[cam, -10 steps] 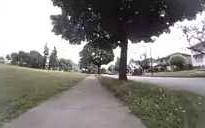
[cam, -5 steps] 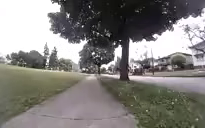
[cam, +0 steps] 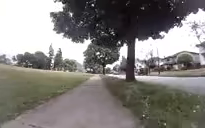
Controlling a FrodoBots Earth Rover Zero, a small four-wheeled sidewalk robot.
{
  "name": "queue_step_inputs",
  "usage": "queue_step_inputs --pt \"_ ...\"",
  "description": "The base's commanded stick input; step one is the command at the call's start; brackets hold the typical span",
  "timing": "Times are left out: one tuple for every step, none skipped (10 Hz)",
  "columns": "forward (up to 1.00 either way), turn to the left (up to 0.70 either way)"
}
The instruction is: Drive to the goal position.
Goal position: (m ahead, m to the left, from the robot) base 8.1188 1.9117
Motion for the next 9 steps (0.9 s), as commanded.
queue_step_inputs --pt "0.70 0.00" --pt "0.70 0.00" --pt "0.70 0.00" --pt "0.70 0.00" --pt "0.70 0.00" --pt "0.70 0.00" --pt "0.70 0.00" --pt "0.70 0.00" --pt "0.70 0.00"
